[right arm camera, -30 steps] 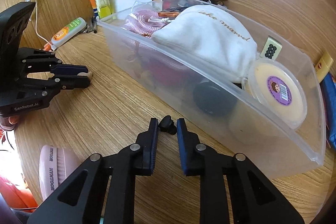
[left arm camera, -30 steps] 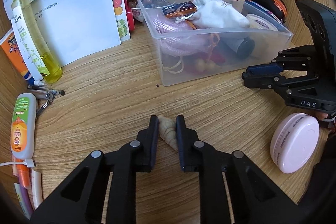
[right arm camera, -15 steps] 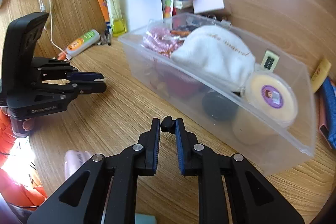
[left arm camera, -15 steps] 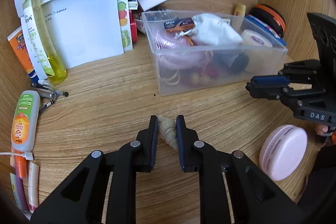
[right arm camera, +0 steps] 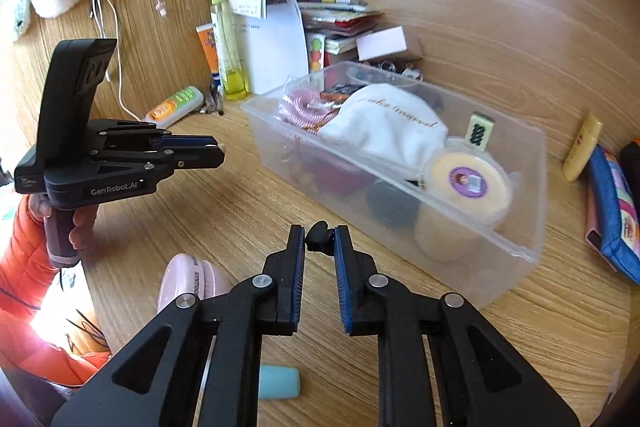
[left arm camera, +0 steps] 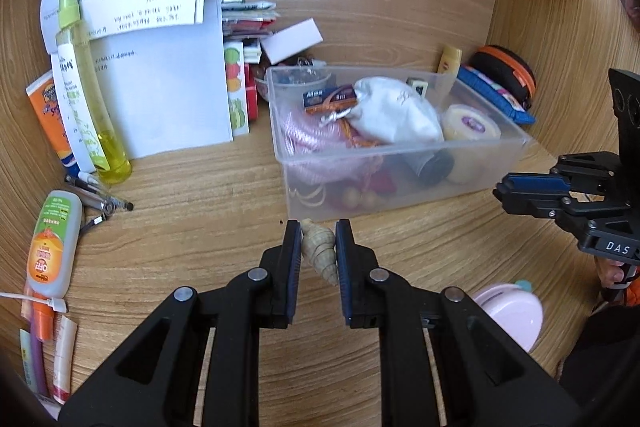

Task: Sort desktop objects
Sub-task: 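Lift the shell and black piece and carry both over the clear box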

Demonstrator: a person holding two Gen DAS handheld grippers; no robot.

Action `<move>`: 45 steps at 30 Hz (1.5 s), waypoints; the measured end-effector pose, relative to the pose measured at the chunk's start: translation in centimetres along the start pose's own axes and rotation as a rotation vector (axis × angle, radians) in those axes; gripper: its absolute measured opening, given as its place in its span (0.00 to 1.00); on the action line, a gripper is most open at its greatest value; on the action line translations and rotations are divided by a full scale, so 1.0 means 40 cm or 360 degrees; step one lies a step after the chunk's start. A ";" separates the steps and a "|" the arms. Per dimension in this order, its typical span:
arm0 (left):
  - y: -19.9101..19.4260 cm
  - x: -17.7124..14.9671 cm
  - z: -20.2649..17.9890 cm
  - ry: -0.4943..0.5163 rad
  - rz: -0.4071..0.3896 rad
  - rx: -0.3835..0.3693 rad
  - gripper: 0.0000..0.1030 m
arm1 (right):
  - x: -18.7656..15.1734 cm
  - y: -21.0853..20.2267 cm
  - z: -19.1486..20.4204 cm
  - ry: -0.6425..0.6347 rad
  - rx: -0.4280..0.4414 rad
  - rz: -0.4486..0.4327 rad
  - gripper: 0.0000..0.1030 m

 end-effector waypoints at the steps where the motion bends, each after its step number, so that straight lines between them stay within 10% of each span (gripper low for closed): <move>1: -0.003 0.004 0.000 -0.0004 -0.0010 0.0003 0.16 | 0.001 -0.009 -0.005 0.0005 -0.0005 -0.0014 0.13; 17: -0.034 0.102 -0.009 -0.0006 -0.0156 -0.0021 0.16 | 0.021 -0.078 -0.115 0.0158 -0.0087 -0.0167 0.13; 45: 0.114 0.145 -0.047 -0.0027 -0.0031 -0.0094 0.16 | 0.014 -0.031 -0.232 0.0217 -0.0332 -0.0112 0.13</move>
Point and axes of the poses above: each gripper's, at about its wrist camera, not at the fingertips, and y roughly the way its jaws point, z to its left, x to its top, the point moved 4 cm from there along y, roughly the way its jaws point, and after that the axes turned 3 degrees about z, right-handed, at the moved point
